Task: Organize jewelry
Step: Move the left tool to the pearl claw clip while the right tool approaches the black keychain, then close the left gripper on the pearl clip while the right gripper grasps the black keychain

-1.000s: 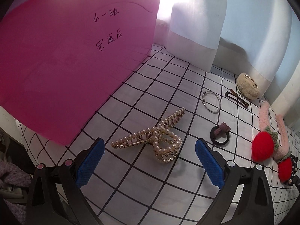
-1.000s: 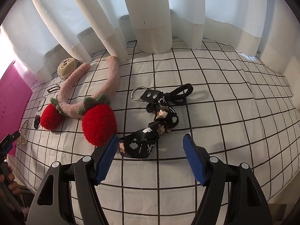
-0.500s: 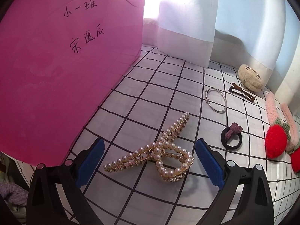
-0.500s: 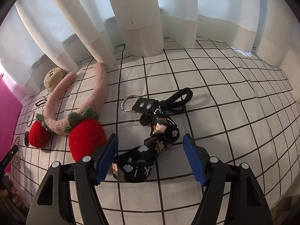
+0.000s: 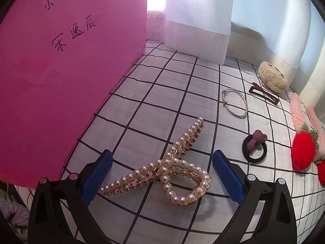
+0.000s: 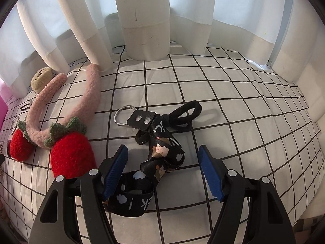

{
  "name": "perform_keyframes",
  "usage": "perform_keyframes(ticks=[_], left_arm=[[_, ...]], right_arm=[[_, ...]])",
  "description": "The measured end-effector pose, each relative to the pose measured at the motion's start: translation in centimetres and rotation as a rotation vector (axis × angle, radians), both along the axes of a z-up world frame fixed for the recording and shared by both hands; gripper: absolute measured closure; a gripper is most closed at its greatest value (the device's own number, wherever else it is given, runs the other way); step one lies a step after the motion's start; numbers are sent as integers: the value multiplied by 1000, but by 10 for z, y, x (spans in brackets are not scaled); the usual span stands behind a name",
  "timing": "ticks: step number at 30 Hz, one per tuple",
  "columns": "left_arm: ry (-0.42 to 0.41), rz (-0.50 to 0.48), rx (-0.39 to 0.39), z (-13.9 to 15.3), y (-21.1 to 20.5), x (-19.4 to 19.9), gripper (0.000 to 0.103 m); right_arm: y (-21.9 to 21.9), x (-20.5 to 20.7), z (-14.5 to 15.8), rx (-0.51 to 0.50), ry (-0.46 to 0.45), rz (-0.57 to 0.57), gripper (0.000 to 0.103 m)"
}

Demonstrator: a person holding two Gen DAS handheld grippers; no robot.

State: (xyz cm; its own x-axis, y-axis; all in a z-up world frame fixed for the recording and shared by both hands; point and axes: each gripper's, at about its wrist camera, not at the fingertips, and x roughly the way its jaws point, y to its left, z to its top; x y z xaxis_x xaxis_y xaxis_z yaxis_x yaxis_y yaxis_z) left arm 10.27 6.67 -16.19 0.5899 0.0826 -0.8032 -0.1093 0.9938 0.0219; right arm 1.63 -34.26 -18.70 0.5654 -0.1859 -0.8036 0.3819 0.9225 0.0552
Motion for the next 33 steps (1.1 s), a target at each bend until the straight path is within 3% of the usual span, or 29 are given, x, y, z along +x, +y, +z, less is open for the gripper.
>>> perform_keyframes(ticks=[10,15,18,21,22,24,33], left_arm=[[-1,-2,7,2,-3,2,10],[-26,-31,16,6,-13,-5,27],[-26,-15,12,7,-13,-5,27],[-28,-11,21,8,-15,-6,29],[-37,-20,21,9,-16,-7,39],[-35,-27,53,11,-21,-10,39],[-41,-31,47,18,-25,-12,39]], right_arm=[[2,-3,0,-5,-16,8,38],[8,-5,3,-11,-18,25,61],[9,-5,4,-13,-20,31,73],[6,-8,5,2,-28,38,79],[5,-9,5,8,-32,40,79],[4,-11,6,19,-37,46,80],[0,-22,9,40,-58,61,82]])
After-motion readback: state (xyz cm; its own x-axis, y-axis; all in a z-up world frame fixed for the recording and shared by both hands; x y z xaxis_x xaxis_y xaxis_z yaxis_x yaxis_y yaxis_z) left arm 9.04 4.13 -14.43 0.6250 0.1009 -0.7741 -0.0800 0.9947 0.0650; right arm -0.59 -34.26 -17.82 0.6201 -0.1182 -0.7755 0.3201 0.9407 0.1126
